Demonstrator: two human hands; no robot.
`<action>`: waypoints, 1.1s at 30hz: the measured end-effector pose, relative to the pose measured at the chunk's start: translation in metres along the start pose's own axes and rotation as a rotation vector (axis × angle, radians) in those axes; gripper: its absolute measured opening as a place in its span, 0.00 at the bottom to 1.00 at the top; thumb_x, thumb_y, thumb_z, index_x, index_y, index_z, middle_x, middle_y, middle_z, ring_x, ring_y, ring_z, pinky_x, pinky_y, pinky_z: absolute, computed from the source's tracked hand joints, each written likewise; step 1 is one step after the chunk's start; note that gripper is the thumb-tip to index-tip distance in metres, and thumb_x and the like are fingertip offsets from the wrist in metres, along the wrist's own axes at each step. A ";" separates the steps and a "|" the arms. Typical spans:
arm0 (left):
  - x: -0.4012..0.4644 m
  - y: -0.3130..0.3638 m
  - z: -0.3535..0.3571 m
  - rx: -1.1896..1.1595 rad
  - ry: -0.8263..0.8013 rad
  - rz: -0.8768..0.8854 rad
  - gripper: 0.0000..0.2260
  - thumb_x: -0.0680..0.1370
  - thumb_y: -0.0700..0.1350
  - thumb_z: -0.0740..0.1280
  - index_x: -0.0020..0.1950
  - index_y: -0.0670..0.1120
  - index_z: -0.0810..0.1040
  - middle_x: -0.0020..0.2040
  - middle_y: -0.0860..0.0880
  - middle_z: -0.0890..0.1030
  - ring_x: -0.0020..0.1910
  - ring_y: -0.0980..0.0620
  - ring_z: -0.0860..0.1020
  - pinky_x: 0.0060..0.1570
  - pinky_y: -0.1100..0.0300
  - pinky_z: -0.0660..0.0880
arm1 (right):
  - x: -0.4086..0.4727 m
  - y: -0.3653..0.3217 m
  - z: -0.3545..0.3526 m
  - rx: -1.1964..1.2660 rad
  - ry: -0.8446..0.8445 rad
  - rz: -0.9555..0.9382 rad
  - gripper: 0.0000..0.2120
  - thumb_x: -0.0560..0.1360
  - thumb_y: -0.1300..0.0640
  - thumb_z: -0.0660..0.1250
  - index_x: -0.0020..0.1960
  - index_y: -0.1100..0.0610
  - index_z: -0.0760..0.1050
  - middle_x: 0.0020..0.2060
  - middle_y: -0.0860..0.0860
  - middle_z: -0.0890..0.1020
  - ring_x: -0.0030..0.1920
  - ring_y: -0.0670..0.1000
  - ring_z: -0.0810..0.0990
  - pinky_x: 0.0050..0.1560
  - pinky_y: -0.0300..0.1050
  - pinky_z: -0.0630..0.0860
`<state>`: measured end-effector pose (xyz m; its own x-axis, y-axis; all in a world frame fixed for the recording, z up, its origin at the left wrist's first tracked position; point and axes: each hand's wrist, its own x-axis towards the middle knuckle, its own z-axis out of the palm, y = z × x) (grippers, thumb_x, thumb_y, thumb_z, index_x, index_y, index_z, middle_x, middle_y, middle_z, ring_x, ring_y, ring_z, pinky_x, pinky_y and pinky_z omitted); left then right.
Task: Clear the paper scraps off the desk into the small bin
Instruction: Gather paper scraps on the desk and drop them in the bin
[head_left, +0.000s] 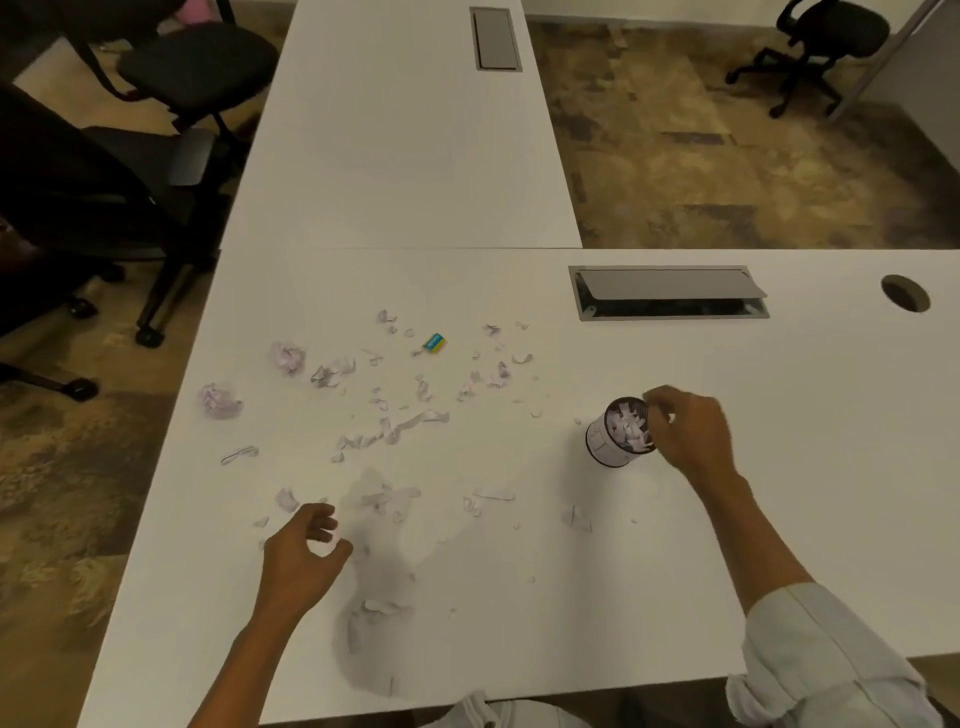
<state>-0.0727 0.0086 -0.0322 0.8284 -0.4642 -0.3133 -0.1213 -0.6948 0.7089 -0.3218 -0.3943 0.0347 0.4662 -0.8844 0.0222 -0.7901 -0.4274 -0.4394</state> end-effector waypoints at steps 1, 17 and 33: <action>-0.001 -0.004 -0.002 0.035 -0.006 -0.001 0.20 0.67 0.39 0.77 0.56 0.47 0.76 0.49 0.49 0.81 0.46 0.50 0.80 0.45 0.55 0.78 | -0.008 0.002 -0.005 0.069 0.086 0.049 0.09 0.72 0.61 0.65 0.47 0.52 0.82 0.39 0.52 0.86 0.40 0.55 0.83 0.41 0.44 0.78; -0.061 -0.049 0.007 0.508 -0.382 -0.158 0.53 0.56 0.68 0.75 0.73 0.51 0.54 0.67 0.47 0.64 0.56 0.48 0.77 0.52 0.57 0.77 | -0.120 -0.006 0.113 -0.039 -0.388 0.260 0.17 0.68 0.69 0.68 0.57 0.64 0.76 0.50 0.60 0.76 0.50 0.61 0.77 0.43 0.42 0.68; -0.048 -0.045 0.036 0.304 -0.259 0.020 0.41 0.61 0.62 0.77 0.68 0.50 0.65 0.62 0.52 0.68 0.47 0.52 0.79 0.45 0.60 0.79 | -0.151 -0.037 0.128 0.076 -0.430 0.224 0.25 0.64 0.60 0.76 0.59 0.59 0.74 0.51 0.57 0.79 0.46 0.56 0.81 0.49 0.48 0.78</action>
<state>-0.1267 0.0428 -0.0721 0.6636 -0.5758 -0.4776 -0.3246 -0.7968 0.5096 -0.3124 -0.2208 -0.0671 0.4226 -0.7890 -0.4459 -0.8658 -0.2060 -0.4560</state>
